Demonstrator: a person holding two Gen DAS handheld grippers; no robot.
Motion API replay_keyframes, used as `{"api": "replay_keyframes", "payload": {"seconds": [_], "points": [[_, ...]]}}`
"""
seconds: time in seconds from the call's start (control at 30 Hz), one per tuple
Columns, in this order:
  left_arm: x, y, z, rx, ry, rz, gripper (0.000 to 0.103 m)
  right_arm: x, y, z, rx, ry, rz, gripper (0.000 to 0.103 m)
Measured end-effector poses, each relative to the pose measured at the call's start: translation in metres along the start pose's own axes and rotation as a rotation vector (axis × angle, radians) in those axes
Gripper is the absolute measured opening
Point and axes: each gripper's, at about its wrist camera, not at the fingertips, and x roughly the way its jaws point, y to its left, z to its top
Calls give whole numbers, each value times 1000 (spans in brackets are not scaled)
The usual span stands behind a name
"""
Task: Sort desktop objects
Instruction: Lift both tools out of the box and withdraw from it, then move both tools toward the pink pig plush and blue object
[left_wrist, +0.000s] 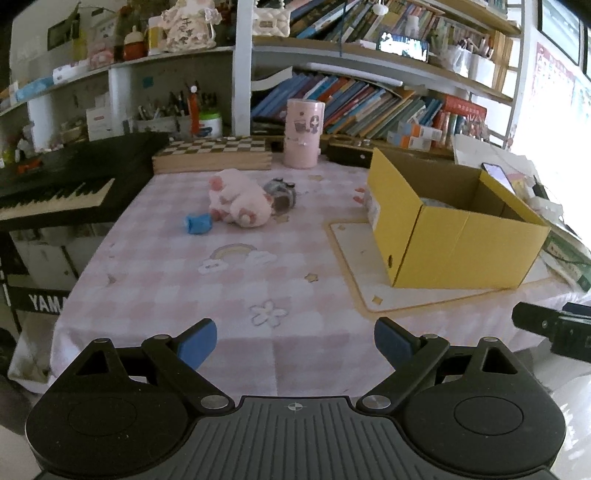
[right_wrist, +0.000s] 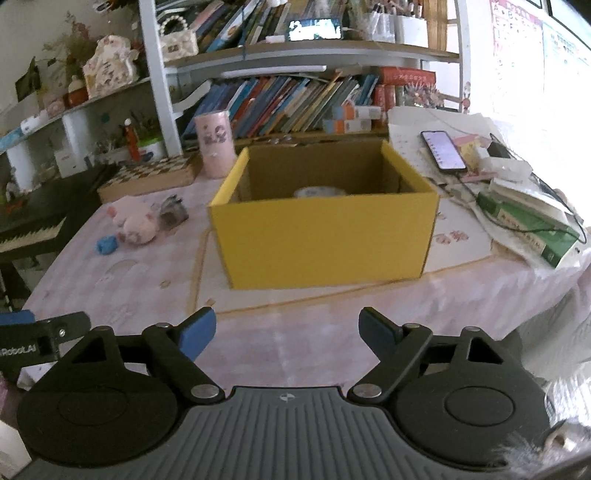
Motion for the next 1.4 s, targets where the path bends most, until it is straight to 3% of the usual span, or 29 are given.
{"api": "replay_keyframes", "payload": {"seconds": [0.6, 1.4], "points": [[-24, 45, -31, 2, 32, 22, 94, -9, 68, -42, -45, 75, 77, 84], [-41, 102, -36, -80, -17, 83, 94, 0, 137, -41, -170, 71, 174, 84]]}}
